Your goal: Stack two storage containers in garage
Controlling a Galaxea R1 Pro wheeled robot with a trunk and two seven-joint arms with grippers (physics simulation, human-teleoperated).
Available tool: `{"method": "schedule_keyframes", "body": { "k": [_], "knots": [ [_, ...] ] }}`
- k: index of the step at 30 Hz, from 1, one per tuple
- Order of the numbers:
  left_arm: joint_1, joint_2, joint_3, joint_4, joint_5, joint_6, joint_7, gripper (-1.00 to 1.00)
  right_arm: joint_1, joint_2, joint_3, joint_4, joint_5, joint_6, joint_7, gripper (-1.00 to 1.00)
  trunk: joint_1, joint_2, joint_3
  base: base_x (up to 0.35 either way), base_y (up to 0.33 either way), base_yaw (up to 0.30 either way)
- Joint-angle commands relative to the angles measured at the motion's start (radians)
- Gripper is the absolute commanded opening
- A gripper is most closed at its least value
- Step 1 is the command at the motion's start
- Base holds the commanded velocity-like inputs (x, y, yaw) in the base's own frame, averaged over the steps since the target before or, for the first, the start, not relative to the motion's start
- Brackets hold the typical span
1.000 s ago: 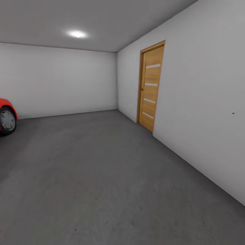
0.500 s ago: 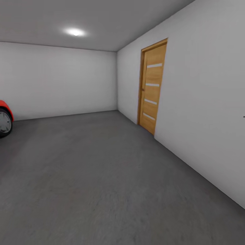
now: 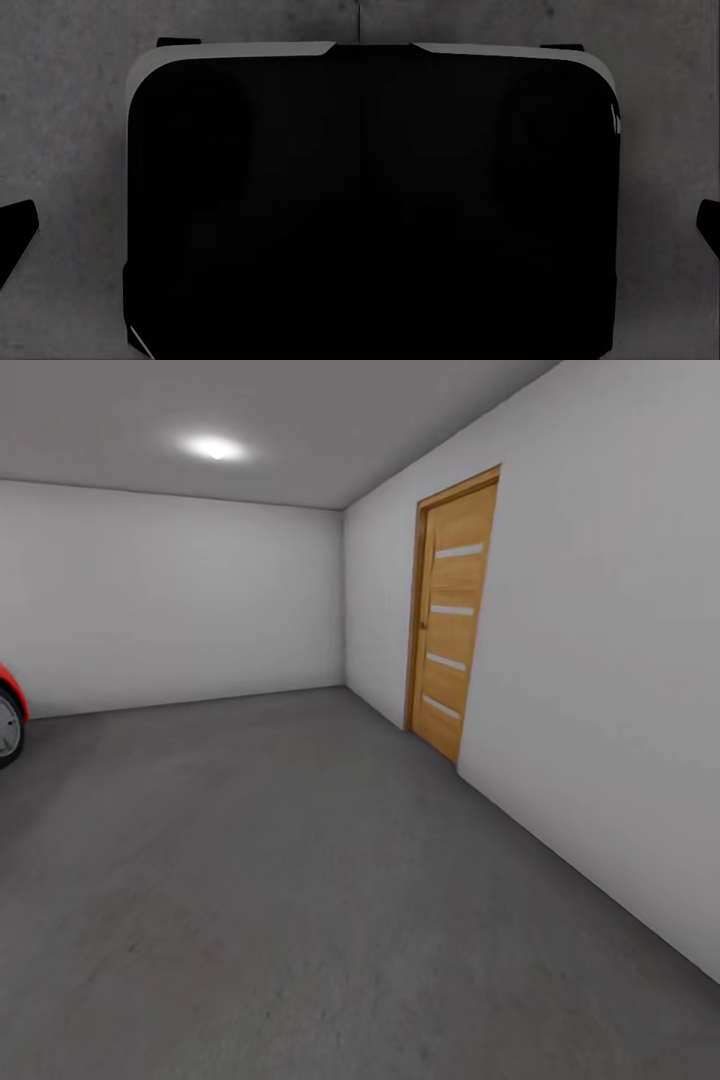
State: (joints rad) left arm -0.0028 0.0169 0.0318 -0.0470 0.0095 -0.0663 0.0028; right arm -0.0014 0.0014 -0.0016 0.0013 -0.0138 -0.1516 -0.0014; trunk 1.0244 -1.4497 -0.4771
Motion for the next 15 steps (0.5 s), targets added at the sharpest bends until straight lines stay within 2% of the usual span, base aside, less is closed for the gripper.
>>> {"method": "schedule_keyframes", "body": {
  "k": [1, 15],
  "knots": [
    [0.000, 0.000, 0.002, 0.000, 0.001, -0.003, 0.000, 1.00, 0.000, 0.000, 0.000, 0.000, -0.001, -0.003, 0.000, 1.00, 0.001, 0.000, -0.001, 0.322, 0.000, 0.000],
    [0.000, 0.000, 0.003, 0.000, 0.000, -0.004, 0.000, 1.00, 0.000, 0.000, 0.000, 0.000, -0.001, -0.003, 0.000, 1.00, 0.001, 0.000, -0.001, 0.322, 0.000, 0.000]
  ]
}}
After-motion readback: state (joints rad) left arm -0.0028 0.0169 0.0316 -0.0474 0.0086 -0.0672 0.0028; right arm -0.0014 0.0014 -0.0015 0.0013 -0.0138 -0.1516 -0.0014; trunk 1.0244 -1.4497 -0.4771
